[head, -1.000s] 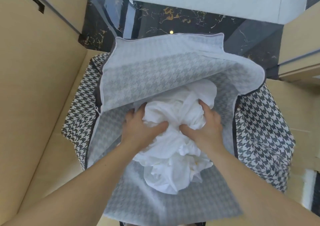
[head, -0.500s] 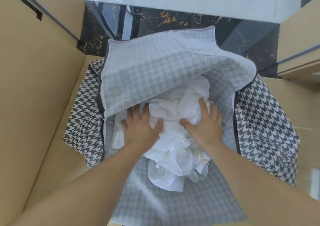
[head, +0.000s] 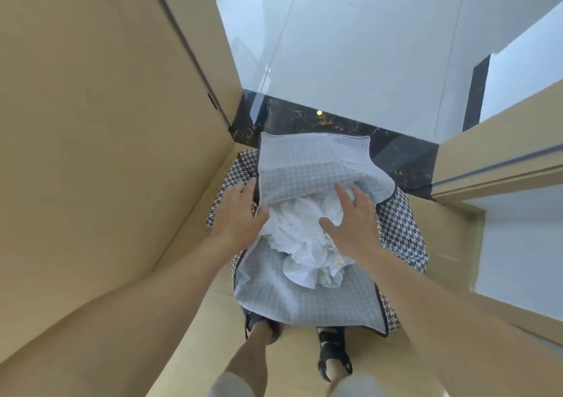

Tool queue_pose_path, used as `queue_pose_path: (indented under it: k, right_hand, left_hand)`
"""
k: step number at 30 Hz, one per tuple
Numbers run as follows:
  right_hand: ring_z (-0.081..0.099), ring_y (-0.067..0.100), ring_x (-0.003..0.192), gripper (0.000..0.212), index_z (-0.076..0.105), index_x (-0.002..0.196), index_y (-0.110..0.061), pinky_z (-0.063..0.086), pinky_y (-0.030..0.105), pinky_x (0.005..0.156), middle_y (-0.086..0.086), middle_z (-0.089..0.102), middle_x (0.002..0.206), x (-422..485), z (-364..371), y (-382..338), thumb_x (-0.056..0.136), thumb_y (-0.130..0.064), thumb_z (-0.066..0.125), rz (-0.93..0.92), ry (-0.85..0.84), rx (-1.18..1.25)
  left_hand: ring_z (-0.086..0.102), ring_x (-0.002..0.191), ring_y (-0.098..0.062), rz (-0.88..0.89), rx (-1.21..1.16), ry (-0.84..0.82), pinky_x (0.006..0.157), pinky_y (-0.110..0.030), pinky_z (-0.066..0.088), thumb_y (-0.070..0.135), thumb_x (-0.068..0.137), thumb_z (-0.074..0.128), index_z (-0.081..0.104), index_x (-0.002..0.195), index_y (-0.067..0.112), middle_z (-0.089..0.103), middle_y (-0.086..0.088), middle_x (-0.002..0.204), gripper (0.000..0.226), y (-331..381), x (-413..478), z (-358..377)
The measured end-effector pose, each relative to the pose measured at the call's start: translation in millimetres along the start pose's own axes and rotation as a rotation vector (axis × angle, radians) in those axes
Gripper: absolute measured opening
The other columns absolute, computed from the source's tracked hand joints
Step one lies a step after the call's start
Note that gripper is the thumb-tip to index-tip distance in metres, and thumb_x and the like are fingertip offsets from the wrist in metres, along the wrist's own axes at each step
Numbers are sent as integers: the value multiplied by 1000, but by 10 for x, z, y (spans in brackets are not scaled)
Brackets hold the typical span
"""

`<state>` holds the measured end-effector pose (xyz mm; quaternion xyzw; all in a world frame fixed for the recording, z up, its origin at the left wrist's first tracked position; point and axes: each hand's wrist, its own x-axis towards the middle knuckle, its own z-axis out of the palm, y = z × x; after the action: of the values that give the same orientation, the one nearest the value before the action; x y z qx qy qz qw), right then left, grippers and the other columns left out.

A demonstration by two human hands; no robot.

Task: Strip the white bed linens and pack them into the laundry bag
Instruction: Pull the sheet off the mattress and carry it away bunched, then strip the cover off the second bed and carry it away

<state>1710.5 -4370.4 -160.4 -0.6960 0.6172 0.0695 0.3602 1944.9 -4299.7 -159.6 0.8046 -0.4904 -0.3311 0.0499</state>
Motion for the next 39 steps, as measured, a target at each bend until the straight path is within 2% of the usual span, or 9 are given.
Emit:
queue_pose_path:
  k: [3,9,13,17,19,22,30,34,39]
  right_hand:
    - [-7,24,154,79,8,159,-41,17,55,119,-3,-3,168,-375,-470,-593,97,-46,57,-155,-9,-39]
    - [-2,27,153,78,18,157,-40,22,59,118,1,5,168,-1378,-1197,-1712,94,-44,62,-521,4,-59]
    - [0,28,153,80,15,157,-44,27,61,116,-3,6,167,-2130,-1436,-2388,91,-47,61,-757,-15,-177]
    - [-3,27,154,83,10,157,-45,30,62,115,-9,1,167,-2907,-1401,-3055,91,-49,61,-940,-59,-275]
    - [-6,24,154,83,11,157,-43,33,61,113,-11,0,167,-3362,-1253,-3380,92,-49,61,-1028,-77,-308]
    - [-5,24,154,83,14,158,-39,28,56,117,-7,2,168,-4170,-871,-3778,92,-49,62,-1176,-97,-335]
    - [-3,25,153,83,11,158,-42,21,52,121,-5,4,166,-6693,518,-4274,93,-45,62,-1566,-301,-403]
    - [-2,25,153,84,11,158,-42,18,55,121,-5,4,167,-7826,1169,-4333,92,-48,62,-1696,-374,-418]
    - [-1,25,153,87,12,158,-42,21,59,120,-5,5,167,-9034,1871,-4338,90,-50,66,-1835,-484,-489]
  left_hand:
    - [5,153,-27,-70,-55,115,124,-45,10,46,101,42,13,160,21,12,-10,166,70,113,-586,-620]
    - [4,152,-23,-178,-149,348,120,-52,20,46,99,43,17,157,26,16,-5,164,67,365,-2060,-1421]
    - [1,152,-22,-300,-130,521,118,-55,24,47,98,46,14,156,30,12,-2,164,68,249,-3021,-1827]
    - [1,153,-27,-475,-85,678,120,-52,19,46,98,48,13,158,31,8,-5,166,72,-99,-4059,-2226]
    - [1,153,-26,-556,-89,777,121,-52,18,48,98,48,13,158,32,9,-4,166,71,-327,-4626,-2353]
    - [0,153,-25,-695,-86,899,121,-52,16,49,96,49,15,158,31,10,-5,166,72,-700,-5561,-2367]
    - [-1,153,-24,-1150,-125,991,121,-53,11,54,96,45,13,158,31,7,-2,167,74,-1635,-8316,-1808]
    - [3,153,-26,-1312,-109,1089,121,-53,13,54,96,44,16,158,29,11,-4,166,74,-1866,-9586,-1537]
    - [4,152,-25,-1489,-110,1126,118,-54,15,53,96,43,18,157,27,13,-4,165,71,-1991,-10758,-1201]
